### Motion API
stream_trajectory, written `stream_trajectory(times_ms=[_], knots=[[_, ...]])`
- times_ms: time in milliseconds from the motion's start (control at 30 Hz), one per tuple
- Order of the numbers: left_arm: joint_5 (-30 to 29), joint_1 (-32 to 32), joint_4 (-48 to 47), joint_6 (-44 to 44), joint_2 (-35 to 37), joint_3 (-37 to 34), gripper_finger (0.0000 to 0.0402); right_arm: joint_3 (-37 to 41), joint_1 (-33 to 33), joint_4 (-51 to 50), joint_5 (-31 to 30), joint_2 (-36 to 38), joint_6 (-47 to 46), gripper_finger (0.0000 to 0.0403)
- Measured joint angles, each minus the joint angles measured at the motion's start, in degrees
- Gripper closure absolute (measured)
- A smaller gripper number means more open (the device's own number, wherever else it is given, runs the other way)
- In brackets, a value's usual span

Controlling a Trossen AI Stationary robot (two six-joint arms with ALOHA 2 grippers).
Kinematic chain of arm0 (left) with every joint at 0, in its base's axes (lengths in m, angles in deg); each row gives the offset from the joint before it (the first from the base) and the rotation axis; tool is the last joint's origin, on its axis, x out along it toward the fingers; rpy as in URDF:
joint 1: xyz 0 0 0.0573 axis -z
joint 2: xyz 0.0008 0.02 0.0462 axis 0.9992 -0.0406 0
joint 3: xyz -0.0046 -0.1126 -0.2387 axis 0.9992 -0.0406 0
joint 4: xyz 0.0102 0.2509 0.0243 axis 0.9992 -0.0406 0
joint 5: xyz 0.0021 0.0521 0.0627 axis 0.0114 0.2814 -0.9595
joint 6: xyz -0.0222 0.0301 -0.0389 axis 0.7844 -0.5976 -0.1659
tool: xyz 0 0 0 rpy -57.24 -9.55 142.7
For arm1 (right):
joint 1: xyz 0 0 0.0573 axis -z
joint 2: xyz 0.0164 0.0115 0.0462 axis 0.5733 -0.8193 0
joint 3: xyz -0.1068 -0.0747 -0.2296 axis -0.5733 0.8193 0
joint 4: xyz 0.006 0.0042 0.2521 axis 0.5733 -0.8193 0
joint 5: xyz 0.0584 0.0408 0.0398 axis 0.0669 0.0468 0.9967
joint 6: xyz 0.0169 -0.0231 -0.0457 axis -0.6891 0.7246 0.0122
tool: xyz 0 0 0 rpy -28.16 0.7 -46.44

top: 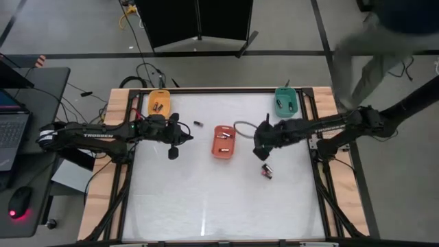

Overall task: Sort batteries
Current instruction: Put the black-brown battery into the green bin

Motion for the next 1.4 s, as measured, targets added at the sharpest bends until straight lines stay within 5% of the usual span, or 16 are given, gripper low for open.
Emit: stream_trajectory(times_ms=[300,700,1133,1400], knots=[[-0.21,0.0,1.48,-0.03,0.0,0.02,0.0398,0.02,10.66,0.23,4.11,0.0,8.82,0.0273],[-0.19,0.0,5.16,-0.01,0.0,0.02,0.0398,0.07,7.97,5.38,2.54,0.0,15.54,0.0392],[-3.68,0.0,7.61,-0.01,-0.02,0.04,0.0398,0.07,13.92,12.97,9.66,0.0,27.8,0.0394],[-4.33,0.0,7.8,0.01,-0.02,0.04,0.0398,0.07,14.64,13.23,10.3,0.0,30.99,0.0331]])
